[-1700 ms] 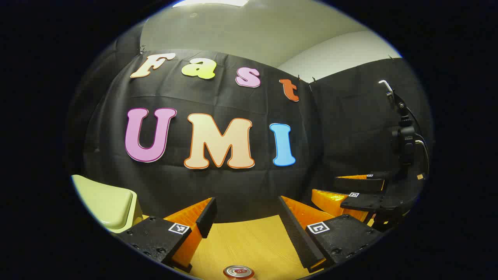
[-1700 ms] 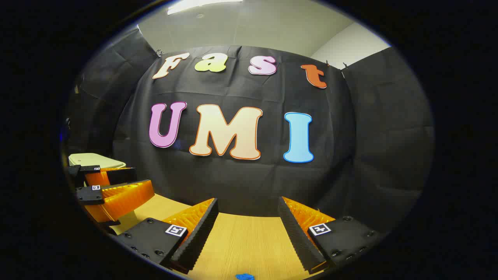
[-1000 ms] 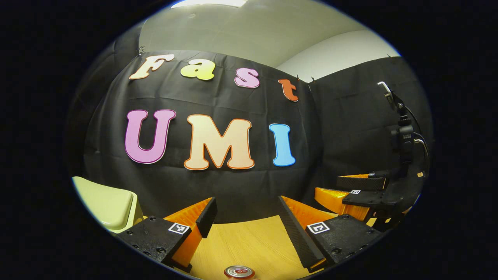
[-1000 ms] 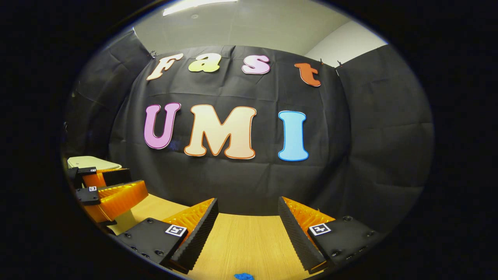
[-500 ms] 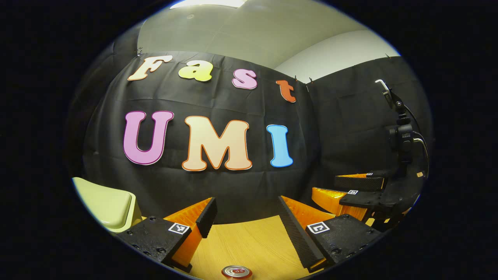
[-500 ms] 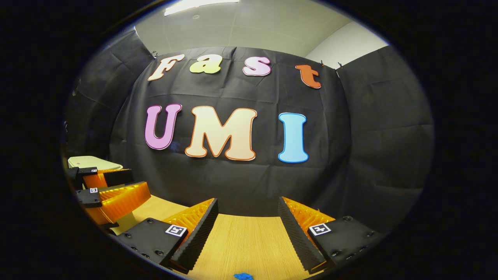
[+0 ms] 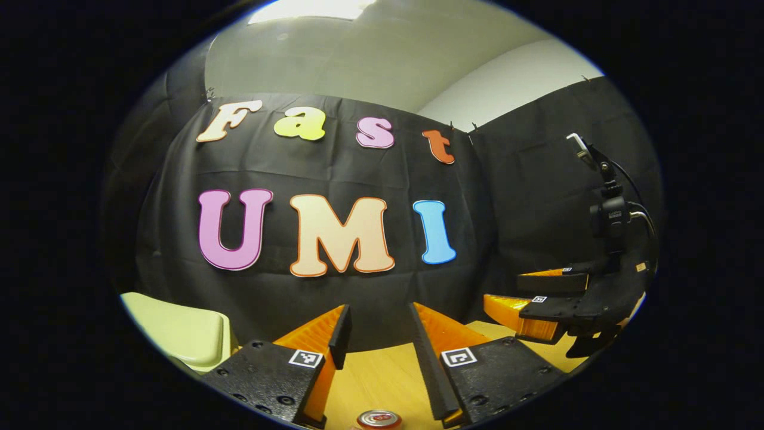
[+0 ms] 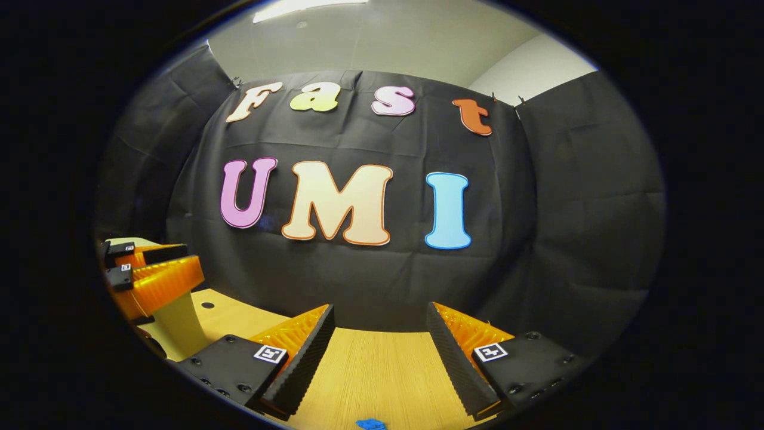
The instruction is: Press the lid of the desktop garbage bin to open it, pick up the crumpled paper on the desktop and throw it into the bin, then pick up the pop can on the desktop and drop it into the bin, and finally close the garbage bin lid.
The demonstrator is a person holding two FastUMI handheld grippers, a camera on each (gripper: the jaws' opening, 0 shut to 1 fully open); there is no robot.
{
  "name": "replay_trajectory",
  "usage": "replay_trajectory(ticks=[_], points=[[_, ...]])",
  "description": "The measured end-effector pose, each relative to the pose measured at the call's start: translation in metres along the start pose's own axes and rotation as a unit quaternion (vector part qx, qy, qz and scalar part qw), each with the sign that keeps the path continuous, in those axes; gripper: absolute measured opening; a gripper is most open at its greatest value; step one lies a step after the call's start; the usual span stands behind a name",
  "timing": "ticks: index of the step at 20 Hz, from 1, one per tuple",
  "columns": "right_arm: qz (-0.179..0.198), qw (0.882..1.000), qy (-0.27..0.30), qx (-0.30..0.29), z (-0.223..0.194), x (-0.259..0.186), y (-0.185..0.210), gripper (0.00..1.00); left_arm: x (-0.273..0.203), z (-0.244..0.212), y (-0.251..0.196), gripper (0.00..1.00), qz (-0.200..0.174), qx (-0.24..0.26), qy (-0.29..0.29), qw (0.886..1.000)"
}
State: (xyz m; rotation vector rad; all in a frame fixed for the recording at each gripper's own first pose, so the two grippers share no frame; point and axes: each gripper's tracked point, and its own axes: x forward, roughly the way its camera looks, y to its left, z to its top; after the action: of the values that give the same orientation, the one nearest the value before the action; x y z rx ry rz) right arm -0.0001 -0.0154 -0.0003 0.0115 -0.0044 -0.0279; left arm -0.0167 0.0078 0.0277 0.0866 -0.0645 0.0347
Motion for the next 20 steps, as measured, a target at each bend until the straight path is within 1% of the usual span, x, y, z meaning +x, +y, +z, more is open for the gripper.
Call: replay_trajectory(ticks=[1,2,3,4,5,6,7,8,9,11,14,17,19,20], points=[[0.000,1.000,0.001,0.001,-0.001,0.000,-0.001,0.98,-0.002,0.003,0.005,0.54,0.008,0.006,-0.004,1.000],[0.000,1.000,0.002,0.001,-0.002,0.001,-0.001,0.98,-0.005,0.009,0.011,0.45,0.014,0.011,-0.012,1.000],[0.001,1.000,0.003,0.000,-0.002,0.000,-0.001,0.98,-0.008,0.014,0.015,0.39,0.019,0.012,-0.019,1.000],[0.000,1.000,0.004,0.000,-0.003,0.001,-0.001,1.00,-0.010,0.018,0.019,0.20,0.026,0.014,-0.023,0.999],[-0.001,1.000,0.005,-0.001,-0.004,0.001,-0.002,1.00,-0.013,0.021,0.026,0.21,0.034,0.018,-0.026,0.999],[0.000,1.000,0.005,-0.001,-0.003,0.002,-0.002,1.00,-0.015,0.025,0.033,0.16,0.043,0.025,-0.029,0.998],[0.001,1.000,0.004,-0.002,-0.003,0.001,-0.001,1.00,-0.018,0.026,0.039,0.14,0.050,0.029,-0.031,0.998],[0.001,1.000,0.003,-0.001,-0.003,0.001,0.000,0.99,-0.021,0.028,0.044,0.14,0.059,0.031,-0.035,0.997],[0.003,1.000,0.003,-0.001,-0.002,0.001,0.000,1.00,-0.022,0.029,0.050,0.11,0.064,0.029,-0.036,0.997],[0.005,1.000,0.002,0.000,-0.002,0.001,0.002,0.99,-0.023,0.027,0.057,0.00,0.067,0.018,-0.033,0.997],[0.014,1.000,0.001,0.001,-0.002,0.004,0.008,0.97,-0.034,0.028,0.078,0.00,0.085,0.016,-0.025,0.996],[0.024,1.000,0.006,0.001,-0.005,0.005,0.013,0.98,-0.051,0.026,0.102,0.00,0.111,0.009,-0.020,0.994],[0.028,1.000,0.009,0.001,-0.005,0.005,0.016,0.98,-0.062,0.019,0.117,0.00,0.124,0.006,-0.006,0.992],[0.030,1.000,0.008,0.001,-0.005,0.006,0.017,0.99,-0.069,0.015,0.125,0.00,0.134,0.008,0.003,0.991]])
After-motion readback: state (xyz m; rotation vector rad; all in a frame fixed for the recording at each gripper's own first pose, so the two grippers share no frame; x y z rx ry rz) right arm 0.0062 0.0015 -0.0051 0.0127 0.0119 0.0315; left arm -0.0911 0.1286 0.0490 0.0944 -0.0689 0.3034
